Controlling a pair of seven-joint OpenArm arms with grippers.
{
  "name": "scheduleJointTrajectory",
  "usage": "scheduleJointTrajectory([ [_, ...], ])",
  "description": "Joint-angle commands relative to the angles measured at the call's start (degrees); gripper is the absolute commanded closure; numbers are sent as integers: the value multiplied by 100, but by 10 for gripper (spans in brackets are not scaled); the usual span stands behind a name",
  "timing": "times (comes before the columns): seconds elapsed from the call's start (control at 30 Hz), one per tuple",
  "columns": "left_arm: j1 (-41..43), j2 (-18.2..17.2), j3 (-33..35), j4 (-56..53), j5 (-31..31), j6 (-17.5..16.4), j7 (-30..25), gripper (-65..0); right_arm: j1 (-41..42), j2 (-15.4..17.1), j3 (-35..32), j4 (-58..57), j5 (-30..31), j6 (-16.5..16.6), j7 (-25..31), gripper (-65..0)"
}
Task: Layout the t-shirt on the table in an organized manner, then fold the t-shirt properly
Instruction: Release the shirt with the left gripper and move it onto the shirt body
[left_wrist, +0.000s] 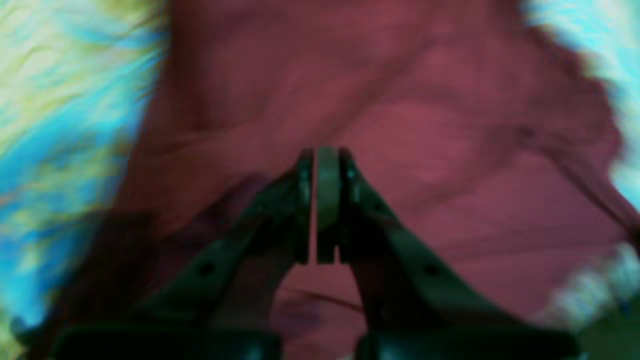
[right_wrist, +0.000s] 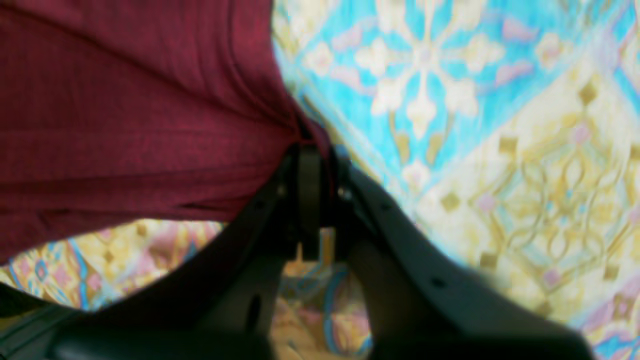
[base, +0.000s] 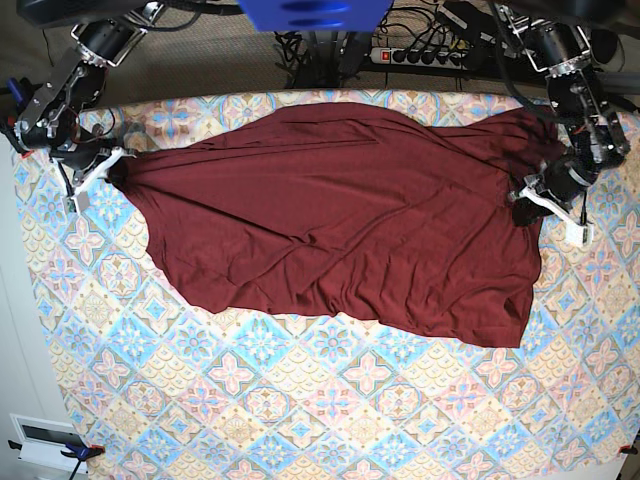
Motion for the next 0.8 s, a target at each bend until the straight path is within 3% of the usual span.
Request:
scheduleJointTrajectory([
  [0.0,62,-133,-30,341,-424,-24,39,0,73,106,29,82,-86,10,103,0],
  [0.1,273,-125,5,1273,-1338,-33,628,0,143,89,3,82,-349,10,103,0],
  [0.23,388,-142,5,1923,-1567,-33,831,0,539,89,-323,82,-622,10,111,0],
  [0.33,335,-142,-30,1791,-1013,-6,769,0,838,89,-437,82,-675,10,349,0],
  [0.47,326,-125,-4,1299,51,3,224,-15,882,89,-446,73,-824,10,428,0],
  [0.57,291,-98,-4,613,657,3,-66,-107,882,89,-454,38,-1149,10,446,0],
  [0.67,168,-19,5,16,842,3,-154,-208,882,89,-604,-244,-1431,10,577,-15],
  [0.77,115,7,5,-459,860,3,-198,-282,882,89,-630,-472,-1545,10,920,-69],
])
